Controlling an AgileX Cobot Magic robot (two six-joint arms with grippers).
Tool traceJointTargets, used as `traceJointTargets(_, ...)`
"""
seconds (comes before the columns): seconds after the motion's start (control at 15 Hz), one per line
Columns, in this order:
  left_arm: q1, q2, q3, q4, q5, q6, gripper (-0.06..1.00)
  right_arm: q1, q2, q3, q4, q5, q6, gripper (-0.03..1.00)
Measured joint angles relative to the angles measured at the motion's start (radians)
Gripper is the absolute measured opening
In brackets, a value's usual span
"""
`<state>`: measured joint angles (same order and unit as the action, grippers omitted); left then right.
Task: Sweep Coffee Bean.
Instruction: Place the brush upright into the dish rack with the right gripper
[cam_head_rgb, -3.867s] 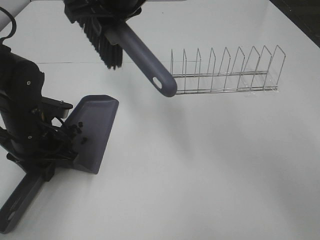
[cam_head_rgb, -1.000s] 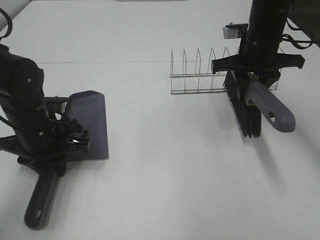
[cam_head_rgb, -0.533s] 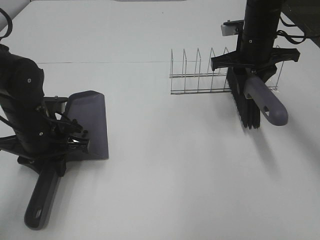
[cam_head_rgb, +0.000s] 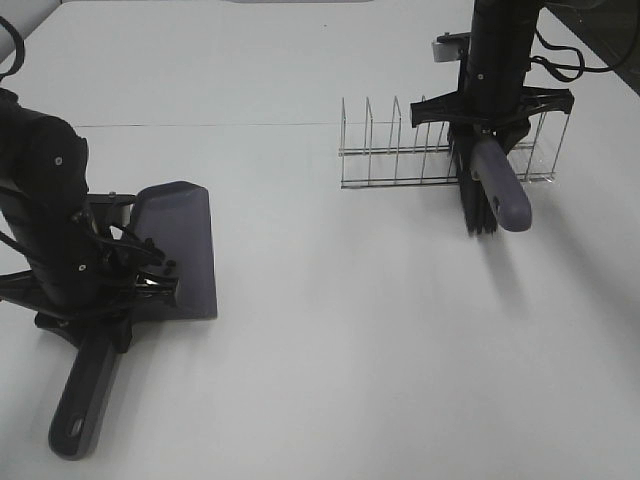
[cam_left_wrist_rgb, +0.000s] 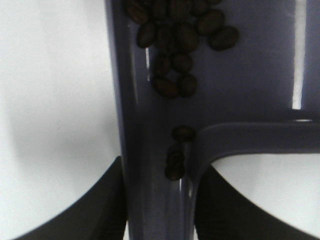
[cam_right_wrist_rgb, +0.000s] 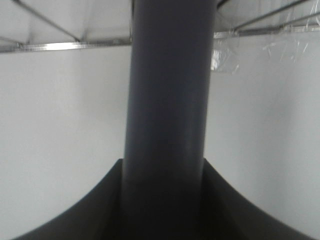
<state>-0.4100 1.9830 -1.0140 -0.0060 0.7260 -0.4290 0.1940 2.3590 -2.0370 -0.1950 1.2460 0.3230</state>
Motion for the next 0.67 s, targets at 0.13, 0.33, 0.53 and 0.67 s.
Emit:
traceJointTargets(0.13, 0.000, 0.000, 0.000, 0.000, 0.003, 0.000, 0.34, -0.024, 0.026, -0.050, 0.052, -0.003, -0.007, 0.36)
traceJointTargets(0.33, 0.000, 0.000, 0.000, 0.000, 0.005, -0.002, 0.34, -0.072, 0.043, -0.086, 0.150, -0.009, -0.064, 0.36)
traceJointTargets(0.53, 0.000, 0.000, 0.000, -0.003, 0.005, -0.004, 0.34, -0.075, 0.044, -0.087, 0.156, -0.009, -0.079, 0.36)
traceJointTargets(0.67, 0.000, 0.000, 0.000, -0.004, 0.005, -0.004, 0.34, -0.076, 0.064, -0.089, 0.156, -0.012, -0.079, 0.36)
